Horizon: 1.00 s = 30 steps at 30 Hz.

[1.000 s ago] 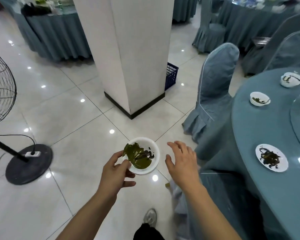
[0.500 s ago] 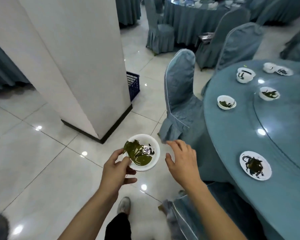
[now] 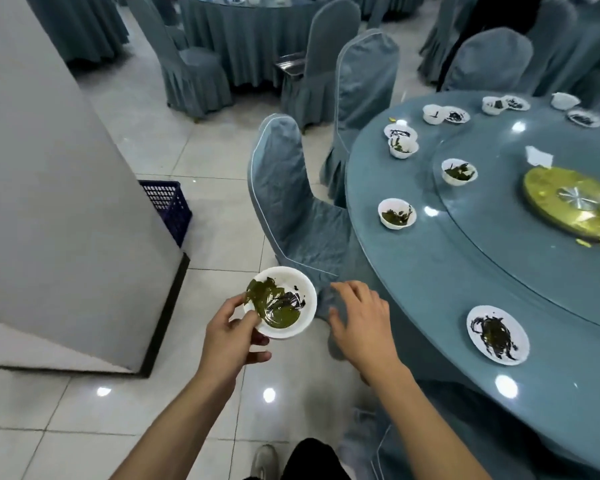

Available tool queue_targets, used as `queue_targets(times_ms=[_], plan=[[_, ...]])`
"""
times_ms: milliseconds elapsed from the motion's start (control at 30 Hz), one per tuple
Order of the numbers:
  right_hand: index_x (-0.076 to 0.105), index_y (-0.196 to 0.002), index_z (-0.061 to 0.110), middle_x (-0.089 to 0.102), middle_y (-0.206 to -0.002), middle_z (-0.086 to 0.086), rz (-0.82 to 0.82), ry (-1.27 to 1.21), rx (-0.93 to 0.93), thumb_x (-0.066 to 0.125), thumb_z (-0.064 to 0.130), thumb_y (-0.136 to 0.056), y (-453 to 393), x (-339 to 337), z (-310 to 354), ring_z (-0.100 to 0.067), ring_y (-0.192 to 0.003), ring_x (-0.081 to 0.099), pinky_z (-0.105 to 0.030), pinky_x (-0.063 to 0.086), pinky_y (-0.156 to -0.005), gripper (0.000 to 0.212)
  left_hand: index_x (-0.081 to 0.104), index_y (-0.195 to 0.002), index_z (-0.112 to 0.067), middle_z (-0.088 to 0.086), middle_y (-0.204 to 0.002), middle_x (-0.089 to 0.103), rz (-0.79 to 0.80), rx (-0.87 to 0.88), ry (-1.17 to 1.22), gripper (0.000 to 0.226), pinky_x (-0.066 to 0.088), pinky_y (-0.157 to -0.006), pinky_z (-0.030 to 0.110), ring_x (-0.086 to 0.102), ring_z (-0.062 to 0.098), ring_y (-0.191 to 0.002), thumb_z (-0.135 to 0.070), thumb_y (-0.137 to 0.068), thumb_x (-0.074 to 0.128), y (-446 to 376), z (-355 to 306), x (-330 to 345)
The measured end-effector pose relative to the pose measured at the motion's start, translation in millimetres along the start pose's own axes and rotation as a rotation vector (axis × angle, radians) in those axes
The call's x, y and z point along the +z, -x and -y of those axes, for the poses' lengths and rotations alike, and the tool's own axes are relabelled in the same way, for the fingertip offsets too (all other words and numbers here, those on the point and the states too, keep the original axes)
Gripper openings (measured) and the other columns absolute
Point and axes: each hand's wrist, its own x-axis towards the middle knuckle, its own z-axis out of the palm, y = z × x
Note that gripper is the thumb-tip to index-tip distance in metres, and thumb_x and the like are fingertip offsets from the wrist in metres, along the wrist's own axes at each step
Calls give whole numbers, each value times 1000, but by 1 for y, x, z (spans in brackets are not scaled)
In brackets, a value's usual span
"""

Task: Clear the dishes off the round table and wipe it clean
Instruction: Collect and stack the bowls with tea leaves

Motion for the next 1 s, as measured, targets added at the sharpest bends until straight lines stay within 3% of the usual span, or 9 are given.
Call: queue_targets(times_ms=[400,567,700,833,1000], plan=[[57,-130,27,56,-124,0,-78,-20,257,64,30,-89,-111,12,-69,-28,-111,56,-44,42,-95,42,62,-126,-27,16,-81,70,180,-35,-139,35,60,-59,39,66,24,-68,-9,-97,57,-141,-47,86],[60,-128,23,59,-123,-4,-126,-37,397,61,28,-89,-170,4,-135,-31,-109,58,-45,41,-95,39,61,-122,-30,14,-91,71,246,-60,-194,30,61,-58,38,68,25,-73,-9,-100,56,-200,-77,159],[58,-133,22,58,-127,-6,-75,-26,477,63,27,-91,-217,-4,-180,-32,-113,56,-47,39,-98,42,63,-119,-31,5,-73,72,280,-88,-231,29,60,-70,51,66,23,-60,-10,-100,55,-245,-90,215],[53,-135,24,56,-130,-6,16,-81,601,58,31,-94,-263,2,-208,-31,-118,54,-47,39,-101,42,63,-118,-31,10,-95,72,300,-112,-250,31,60,-60,39,71,20,-59,-9,-99,56,-279,-95,248],[52,-131,22,62,-122,-8,95,-200,765,56,35,-95,-302,16,-224,-33,-109,61,-46,48,-96,38,64,-113,-32,10,-90,69,283,-140,-257,30,61,-56,38,65,20,-63,-7,-99,56,-312,-105,274]])
